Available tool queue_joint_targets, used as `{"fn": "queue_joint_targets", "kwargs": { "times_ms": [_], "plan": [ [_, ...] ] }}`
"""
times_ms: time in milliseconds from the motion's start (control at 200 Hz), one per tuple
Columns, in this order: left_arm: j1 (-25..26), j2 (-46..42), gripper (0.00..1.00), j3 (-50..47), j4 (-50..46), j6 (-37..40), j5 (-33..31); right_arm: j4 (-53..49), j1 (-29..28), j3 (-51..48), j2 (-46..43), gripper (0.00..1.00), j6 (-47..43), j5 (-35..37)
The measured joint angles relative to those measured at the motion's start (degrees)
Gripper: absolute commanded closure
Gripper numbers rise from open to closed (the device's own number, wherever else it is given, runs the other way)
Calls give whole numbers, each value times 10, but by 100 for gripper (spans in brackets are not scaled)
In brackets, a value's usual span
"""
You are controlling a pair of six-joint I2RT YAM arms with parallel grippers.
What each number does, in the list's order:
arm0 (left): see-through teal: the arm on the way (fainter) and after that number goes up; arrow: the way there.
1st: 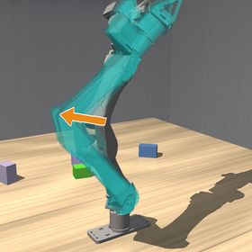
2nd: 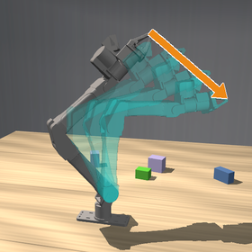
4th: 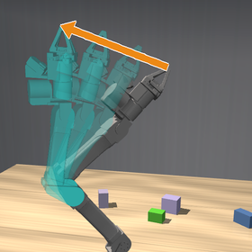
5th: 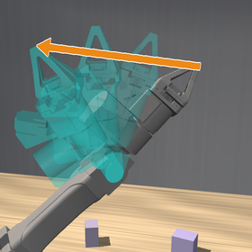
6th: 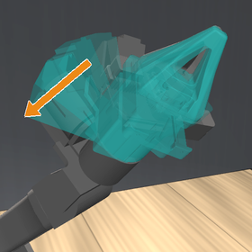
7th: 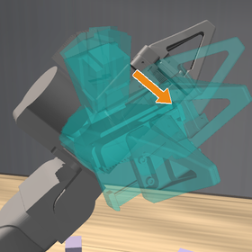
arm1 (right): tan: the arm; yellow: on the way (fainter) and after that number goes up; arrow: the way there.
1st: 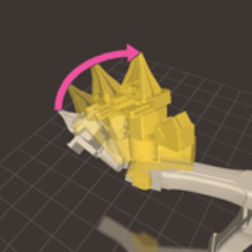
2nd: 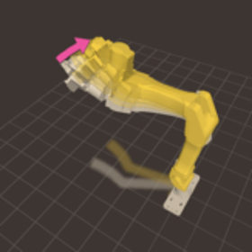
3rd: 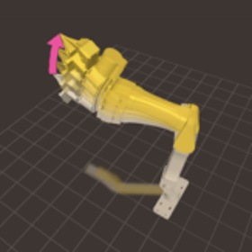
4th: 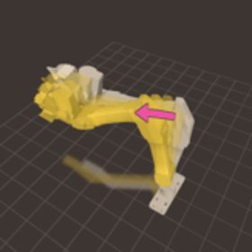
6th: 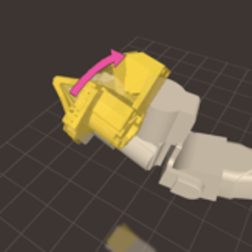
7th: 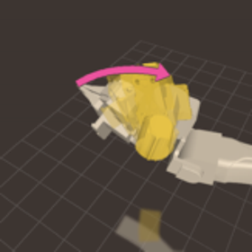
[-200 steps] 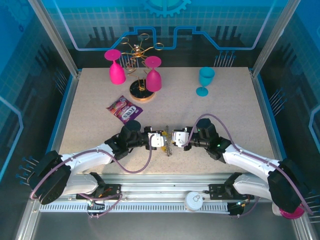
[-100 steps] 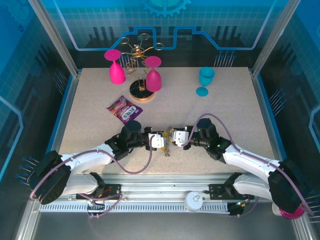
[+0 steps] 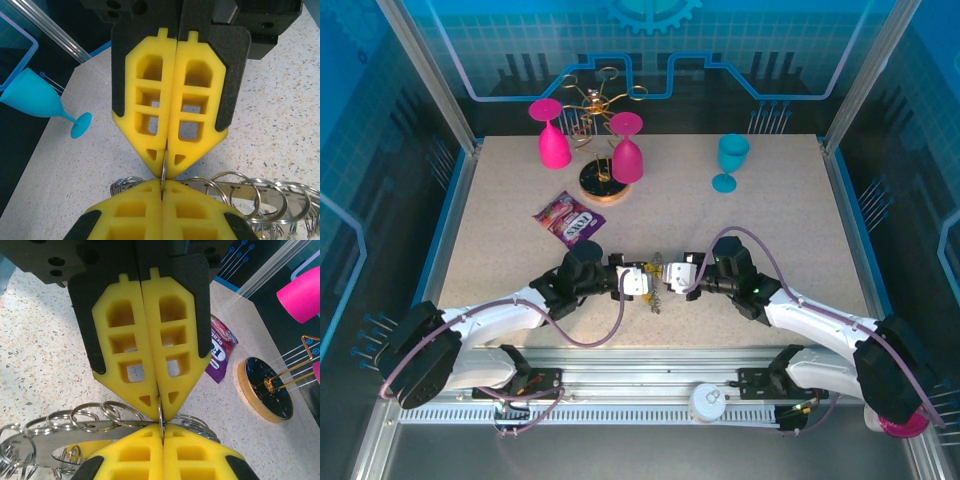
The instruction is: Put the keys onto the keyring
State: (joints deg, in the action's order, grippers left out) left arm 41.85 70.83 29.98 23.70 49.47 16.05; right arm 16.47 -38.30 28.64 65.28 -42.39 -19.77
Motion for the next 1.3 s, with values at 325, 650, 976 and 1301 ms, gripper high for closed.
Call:
{"fn": "queue_joint_targets", "kwargs": {
  "times_ms": [325, 650, 976, 1301],
  "plan": [
    [0, 0, 88, 0, 1, -16, 0, 0, 0, 0, 0, 100, 10, -9],
    [0, 0, 93, 0, 1, -19, 3, 0, 0, 0, 1, 100, 19, -17],
    [0, 0, 100, 0, 6, -24, -3, 4, 0, 3, 3, 62, 31, -3],
    [2, -8, 100, -2, 37, -67, -67, 8, -3, -16, -99, 50, 160, 119]
  ]
}}
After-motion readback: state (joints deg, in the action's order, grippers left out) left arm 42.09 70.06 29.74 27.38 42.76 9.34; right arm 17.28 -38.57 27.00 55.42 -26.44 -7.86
